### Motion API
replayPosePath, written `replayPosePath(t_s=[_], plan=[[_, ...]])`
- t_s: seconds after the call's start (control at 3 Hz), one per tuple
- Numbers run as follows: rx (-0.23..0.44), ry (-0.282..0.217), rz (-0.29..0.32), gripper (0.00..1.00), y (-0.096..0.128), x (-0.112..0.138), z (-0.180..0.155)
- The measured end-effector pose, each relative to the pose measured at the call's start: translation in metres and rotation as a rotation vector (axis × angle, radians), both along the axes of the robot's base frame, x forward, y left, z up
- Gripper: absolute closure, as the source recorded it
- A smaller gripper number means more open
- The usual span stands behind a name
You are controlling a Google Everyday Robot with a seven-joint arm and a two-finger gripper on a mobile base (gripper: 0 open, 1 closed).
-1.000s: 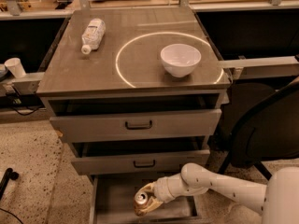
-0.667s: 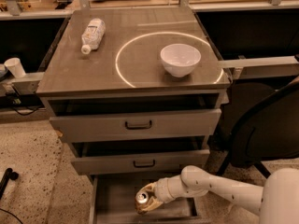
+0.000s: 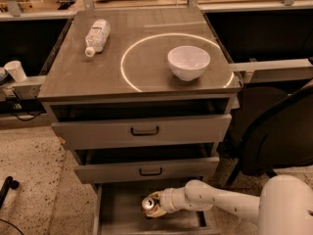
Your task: Place orange can into bottom drawer
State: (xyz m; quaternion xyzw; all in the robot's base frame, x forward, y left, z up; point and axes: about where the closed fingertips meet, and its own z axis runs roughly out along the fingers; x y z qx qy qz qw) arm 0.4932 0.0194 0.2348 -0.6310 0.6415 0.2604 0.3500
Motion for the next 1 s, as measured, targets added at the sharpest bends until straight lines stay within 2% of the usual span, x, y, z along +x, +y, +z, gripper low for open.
replayPosePath(t_s=[0.33, 0.67, 1.0], plan=[[-0.004, 0.014, -0.079, 0.97, -0.001, 0.009, -0.031], [0.034, 0.017, -0.094, 0.74, 0.001, 0.007, -0.048], [0.035, 0.018, -0.095, 0.51, 0.001, 0.006, -0.049]])
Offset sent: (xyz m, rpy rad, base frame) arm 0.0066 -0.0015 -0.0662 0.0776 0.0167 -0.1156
